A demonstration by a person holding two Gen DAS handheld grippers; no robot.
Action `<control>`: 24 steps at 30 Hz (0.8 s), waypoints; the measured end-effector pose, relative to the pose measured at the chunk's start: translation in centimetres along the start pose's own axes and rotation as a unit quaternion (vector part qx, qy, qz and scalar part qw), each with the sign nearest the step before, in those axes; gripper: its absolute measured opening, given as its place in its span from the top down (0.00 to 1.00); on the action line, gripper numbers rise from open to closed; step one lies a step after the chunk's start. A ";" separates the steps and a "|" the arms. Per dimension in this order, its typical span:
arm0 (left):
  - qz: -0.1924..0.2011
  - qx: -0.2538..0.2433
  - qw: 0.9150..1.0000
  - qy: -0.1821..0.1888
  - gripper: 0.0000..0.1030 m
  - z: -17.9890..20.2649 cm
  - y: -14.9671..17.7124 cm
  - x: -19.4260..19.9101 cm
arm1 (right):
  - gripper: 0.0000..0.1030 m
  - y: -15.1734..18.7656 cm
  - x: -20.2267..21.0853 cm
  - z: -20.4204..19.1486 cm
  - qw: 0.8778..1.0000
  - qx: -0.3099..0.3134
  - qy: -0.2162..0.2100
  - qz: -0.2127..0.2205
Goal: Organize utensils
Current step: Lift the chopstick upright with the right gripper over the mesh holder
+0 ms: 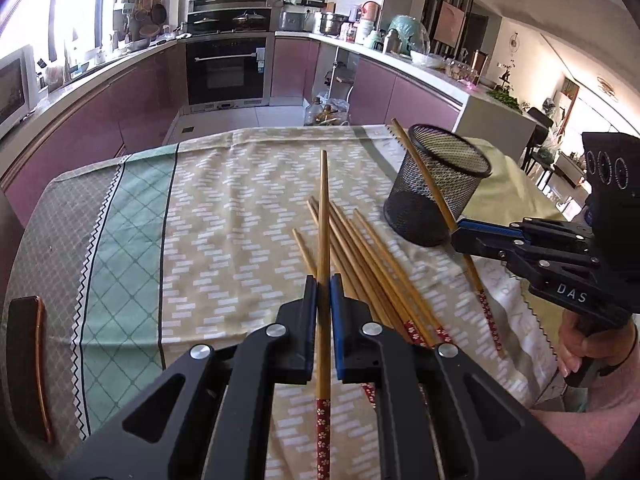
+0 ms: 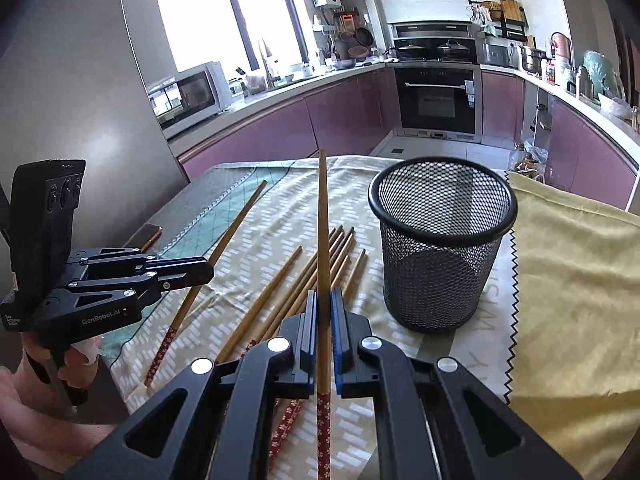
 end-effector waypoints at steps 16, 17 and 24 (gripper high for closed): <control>0.091 -0.008 0.992 0.085 0.93 2.6 -4.3 7.3 | 0.94 -2.9 5.1 1.1 0.996 0.001 -0.009 0.092; 0.095 -0.008 0.992 0.088 0.93 2.7 -4.6 7.5 | 0.94 -3.2 5.4 1.3 0.995 0.002 -0.007 0.096; 0.128 -0.015 0.985 0.115 0.93 4.2 -7.9 8.0 | 0.94 -5.4 7.1 2.3 0.992 0.000 -0.009 0.123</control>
Point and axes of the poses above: each gripper's, at about its wrist camera, not at the fingertips, and x roughly against the way its jaws point, z to its right, y to its underside, the point moved 3 cm from there along -x, roughly the way its jaws point, and after that the axes turned 6 degrees about y, right-handed, at the moved point
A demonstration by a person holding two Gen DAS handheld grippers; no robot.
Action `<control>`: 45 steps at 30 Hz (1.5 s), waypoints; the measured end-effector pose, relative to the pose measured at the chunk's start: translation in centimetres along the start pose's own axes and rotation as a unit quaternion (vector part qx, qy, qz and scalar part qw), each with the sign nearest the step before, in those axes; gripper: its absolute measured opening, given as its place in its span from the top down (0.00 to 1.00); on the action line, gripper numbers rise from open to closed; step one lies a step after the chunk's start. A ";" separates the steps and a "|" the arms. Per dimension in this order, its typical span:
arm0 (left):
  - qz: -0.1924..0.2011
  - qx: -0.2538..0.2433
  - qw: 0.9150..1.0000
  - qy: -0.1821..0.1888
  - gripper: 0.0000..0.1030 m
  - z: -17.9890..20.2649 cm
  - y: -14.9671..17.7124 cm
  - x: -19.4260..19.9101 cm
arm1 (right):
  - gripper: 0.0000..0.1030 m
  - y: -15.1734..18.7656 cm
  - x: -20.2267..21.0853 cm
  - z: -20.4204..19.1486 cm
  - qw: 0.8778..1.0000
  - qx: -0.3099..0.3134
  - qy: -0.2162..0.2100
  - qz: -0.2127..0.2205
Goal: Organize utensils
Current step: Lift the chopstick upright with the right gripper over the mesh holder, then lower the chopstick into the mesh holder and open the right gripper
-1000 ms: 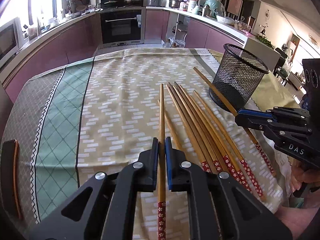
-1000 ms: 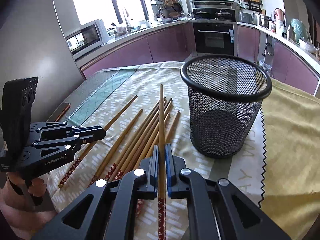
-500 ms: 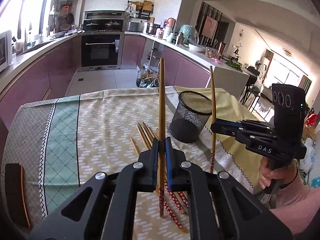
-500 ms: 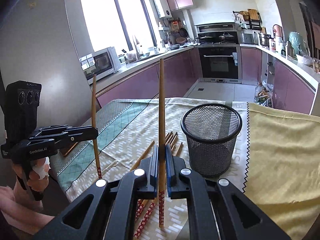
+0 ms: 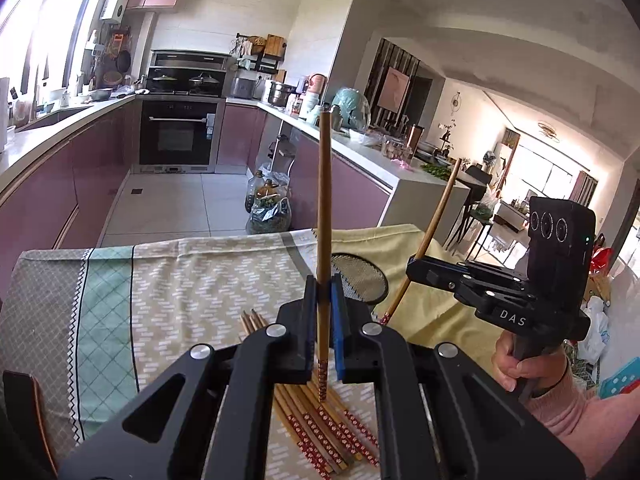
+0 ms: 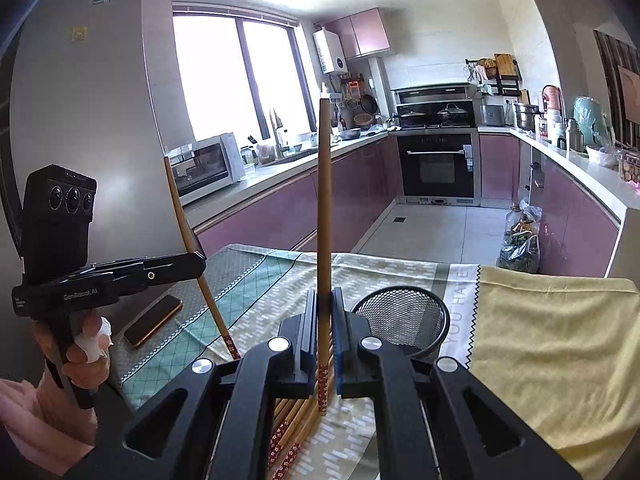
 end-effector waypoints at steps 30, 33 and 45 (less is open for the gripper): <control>-0.059 -0.012 0.998 0.002 0.93 0.3 -2.5 -15.1 | 0.95 -1.9 -6.3 5.1 0.996 0.001 0.051 -0.079; -0.069 -0.016 0.997 -0.006 0.93 -0.1 -2.0 -16.3 | 0.94 -1.4 -6.9 5.0 0.994 0.000 0.054 -0.091; -0.059 -0.025 0.997 -0.046 0.73 -1.8 -1.7 -16.3 | 0.80 -1.2 -7.8 5.6 0.994 -0.035 0.058 -0.090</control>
Point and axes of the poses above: each gripper's, at about its wrist camera, not at the fingertips, and x roughly against the way its jaws point, z to its right, y to its underside, the point moved 3 cm from there along -x, roughly the way its jaws point, and after that the axes turned 6 degrees about y, right-handed, at the moved point
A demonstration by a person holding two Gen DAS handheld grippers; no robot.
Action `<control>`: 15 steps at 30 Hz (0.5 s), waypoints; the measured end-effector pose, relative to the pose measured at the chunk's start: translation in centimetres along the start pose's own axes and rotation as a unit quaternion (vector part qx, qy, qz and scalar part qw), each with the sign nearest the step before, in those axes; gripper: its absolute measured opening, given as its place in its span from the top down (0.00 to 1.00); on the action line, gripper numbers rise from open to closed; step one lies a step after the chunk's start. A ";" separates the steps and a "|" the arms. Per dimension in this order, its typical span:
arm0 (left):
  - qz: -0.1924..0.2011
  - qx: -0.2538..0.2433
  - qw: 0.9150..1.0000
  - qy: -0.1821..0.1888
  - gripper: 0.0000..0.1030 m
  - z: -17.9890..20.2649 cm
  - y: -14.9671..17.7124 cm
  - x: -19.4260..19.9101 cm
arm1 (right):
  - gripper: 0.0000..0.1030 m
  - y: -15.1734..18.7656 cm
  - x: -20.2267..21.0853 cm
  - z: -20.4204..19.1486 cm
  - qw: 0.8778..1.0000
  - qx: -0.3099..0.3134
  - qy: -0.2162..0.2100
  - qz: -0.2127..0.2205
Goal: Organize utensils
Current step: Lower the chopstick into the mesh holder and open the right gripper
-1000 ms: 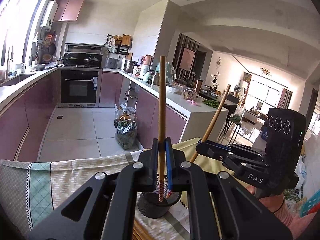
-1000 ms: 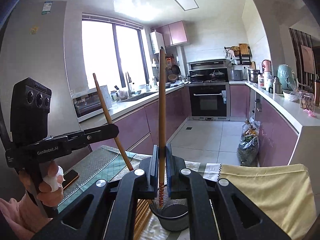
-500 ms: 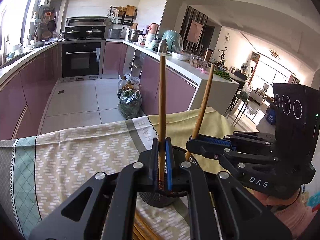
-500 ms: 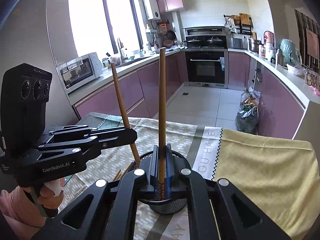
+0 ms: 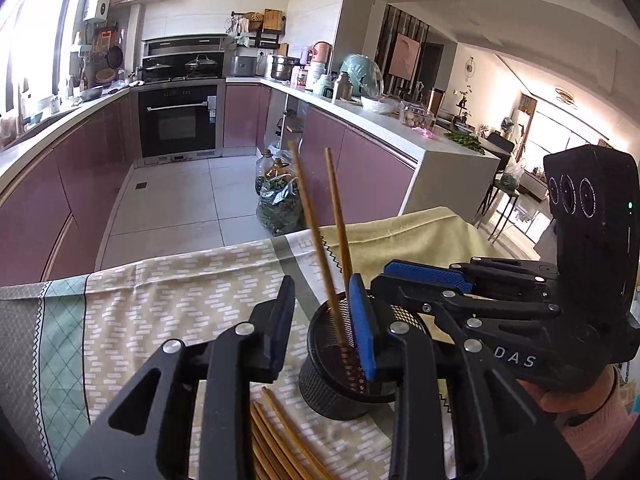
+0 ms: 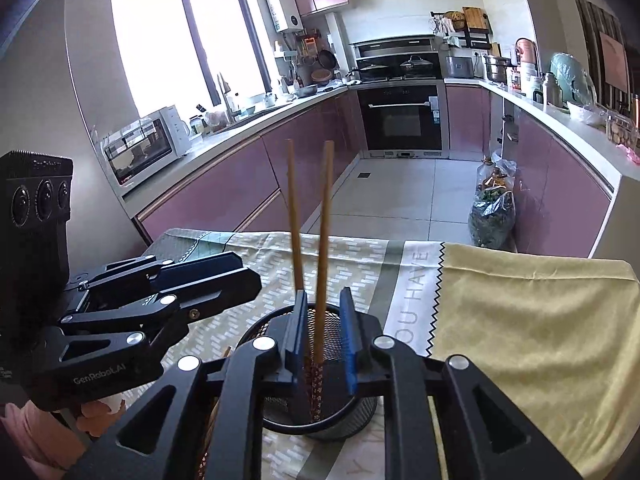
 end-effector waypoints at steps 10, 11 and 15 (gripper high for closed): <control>0.039 0.001 0.998 -0.042 0.61 -1.9 2.6 6.2 | 0.66 2.0 4.5 -2.4 0.998 0.025 -0.039 0.040; 0.039 0.001 0.998 -0.047 0.60 -2.2 3.2 6.8 | 0.64 2.5 4.9 -3.0 0.998 0.033 -0.046 0.040; 0.020 -0.004 0.998 -0.063 0.57 -3.1 5.9 8.3 | 0.63 4.5 5.6 -4.6 0.996 0.050 -0.067 0.027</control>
Point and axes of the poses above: each gripper's, at about its wrist camera, not at the fingertips, and x roughly against the way its jaws point, z to its right, y to its underside, the point moved 3 cm from there along -x, roughly the way its jaws point, and after that the axes turned 6 degrees about y, right-handed, at the moved point
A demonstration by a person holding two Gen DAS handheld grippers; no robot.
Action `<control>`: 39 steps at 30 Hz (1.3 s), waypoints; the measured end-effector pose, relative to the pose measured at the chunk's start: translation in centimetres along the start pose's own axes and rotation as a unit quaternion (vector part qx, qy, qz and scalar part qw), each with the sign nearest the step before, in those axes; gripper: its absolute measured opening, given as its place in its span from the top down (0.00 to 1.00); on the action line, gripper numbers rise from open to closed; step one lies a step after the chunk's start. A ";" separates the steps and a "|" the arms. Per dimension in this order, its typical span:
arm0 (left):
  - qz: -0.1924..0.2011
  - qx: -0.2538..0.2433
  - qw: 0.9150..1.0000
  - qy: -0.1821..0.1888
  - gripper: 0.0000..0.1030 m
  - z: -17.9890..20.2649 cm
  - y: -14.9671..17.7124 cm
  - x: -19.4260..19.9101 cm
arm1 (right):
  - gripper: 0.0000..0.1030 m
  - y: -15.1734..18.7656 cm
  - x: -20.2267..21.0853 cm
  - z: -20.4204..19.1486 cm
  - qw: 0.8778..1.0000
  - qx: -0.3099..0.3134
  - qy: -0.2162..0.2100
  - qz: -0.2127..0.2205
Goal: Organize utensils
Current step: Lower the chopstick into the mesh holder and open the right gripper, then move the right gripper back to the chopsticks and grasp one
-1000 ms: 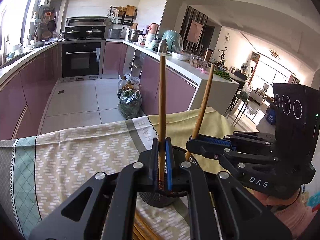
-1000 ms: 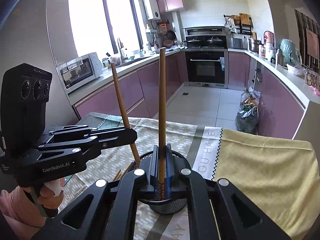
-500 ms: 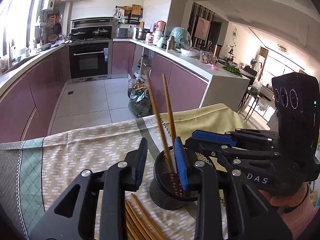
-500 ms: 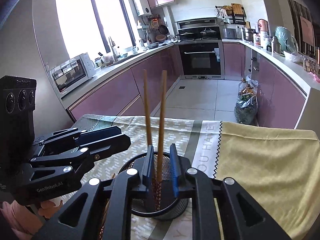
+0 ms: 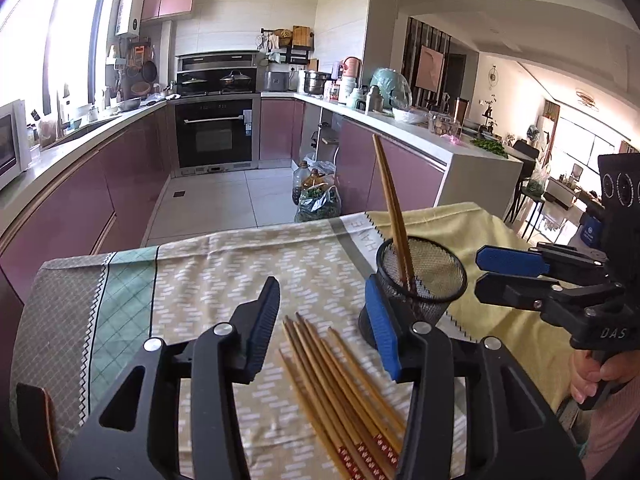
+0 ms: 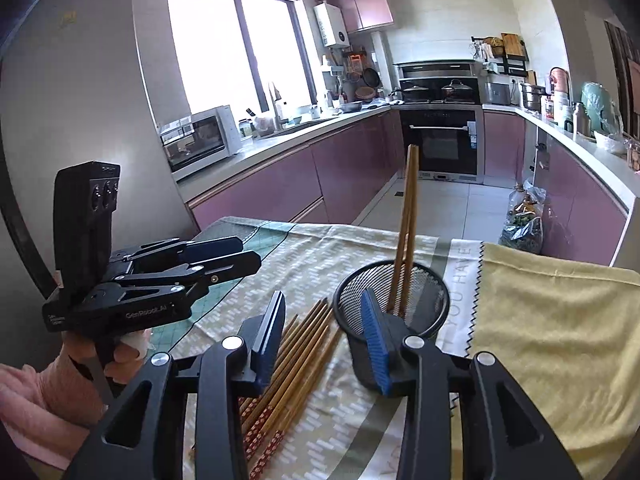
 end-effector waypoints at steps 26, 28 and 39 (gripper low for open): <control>-0.150 0.026 0.988 -0.016 0.57 -0.5 11.0 -2.4 | 0.63 8.0 -6.0 -2.2 0.991 -0.025 0.013 -0.131; -0.150 0.026 0.988 -0.015 0.57 -0.5 11.0 -2.4 | 0.63 8.0 -6.1 -2.2 0.991 -0.023 0.014 -0.132; -0.155 0.026 0.987 -0.021 0.57 -0.6 10.7 -2.6 | 0.63 8.0 -6.7 -2.7 0.990 -0.012 0.022 -0.137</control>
Point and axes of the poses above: each gripper's, at about its wrist camera, not at the fingertips, and x roughly against the way its jaws point, z to its right, y to its underside, the point moved 3 cm from there along -x, roughly the way its jaws point, and after that the axes turned 6 degrees about y, right-handed, at the moved point
